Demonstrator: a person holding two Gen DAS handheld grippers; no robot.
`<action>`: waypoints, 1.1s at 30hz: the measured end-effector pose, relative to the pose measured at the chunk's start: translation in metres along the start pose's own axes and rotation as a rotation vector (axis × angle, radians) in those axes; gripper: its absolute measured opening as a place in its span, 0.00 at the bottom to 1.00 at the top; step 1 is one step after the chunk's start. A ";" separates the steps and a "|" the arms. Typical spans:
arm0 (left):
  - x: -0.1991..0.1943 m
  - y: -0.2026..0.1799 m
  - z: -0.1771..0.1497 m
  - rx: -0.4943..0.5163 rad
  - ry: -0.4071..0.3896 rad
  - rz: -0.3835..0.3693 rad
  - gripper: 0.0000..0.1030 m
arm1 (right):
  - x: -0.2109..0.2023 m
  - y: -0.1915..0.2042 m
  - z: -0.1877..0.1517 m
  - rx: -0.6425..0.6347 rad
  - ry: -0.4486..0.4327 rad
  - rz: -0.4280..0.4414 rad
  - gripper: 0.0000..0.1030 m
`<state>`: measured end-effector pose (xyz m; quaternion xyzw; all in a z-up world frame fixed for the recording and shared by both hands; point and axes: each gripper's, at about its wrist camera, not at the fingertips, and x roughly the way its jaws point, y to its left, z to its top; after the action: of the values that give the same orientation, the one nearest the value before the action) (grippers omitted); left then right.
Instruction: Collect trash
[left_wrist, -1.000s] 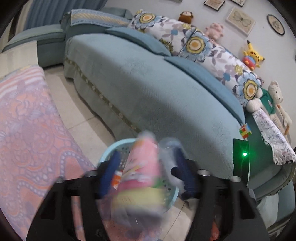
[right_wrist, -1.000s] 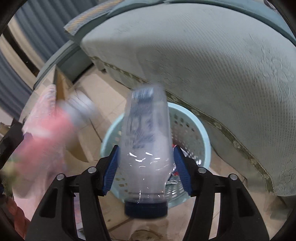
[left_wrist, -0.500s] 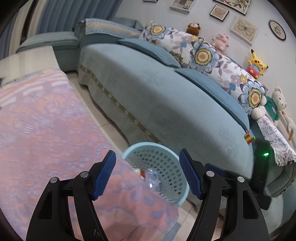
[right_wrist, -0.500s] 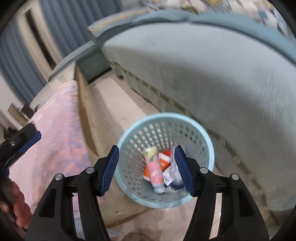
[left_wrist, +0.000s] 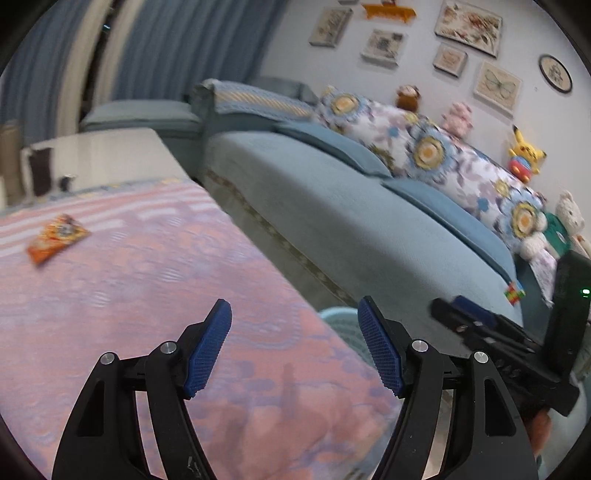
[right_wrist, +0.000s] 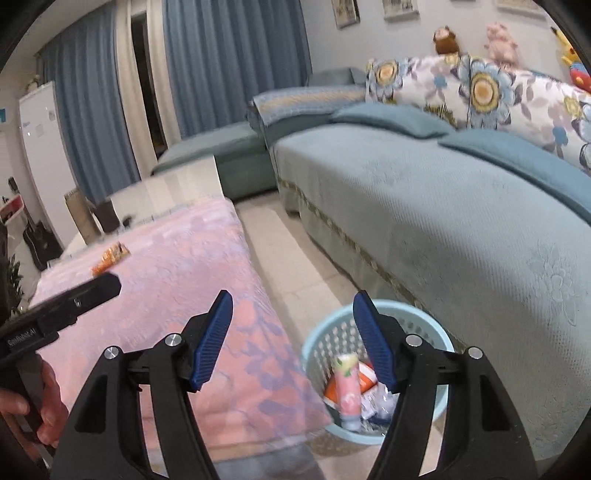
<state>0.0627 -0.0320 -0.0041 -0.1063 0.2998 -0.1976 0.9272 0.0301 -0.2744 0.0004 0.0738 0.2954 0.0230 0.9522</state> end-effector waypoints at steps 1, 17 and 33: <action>-0.005 0.002 0.000 -0.008 -0.019 0.015 0.68 | -0.005 0.004 0.000 0.005 -0.024 0.006 0.63; -0.029 -0.063 -0.026 0.193 -0.193 0.147 0.88 | -0.063 0.019 -0.039 -0.050 -0.226 -0.281 0.75; -0.003 -0.074 -0.033 0.170 -0.137 0.187 0.88 | -0.048 -0.005 -0.048 -0.012 -0.127 -0.296 0.74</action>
<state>0.0181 -0.0995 -0.0059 -0.0122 0.2265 -0.1274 0.9656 -0.0369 -0.2773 -0.0128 0.0250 0.2419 -0.1203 0.9625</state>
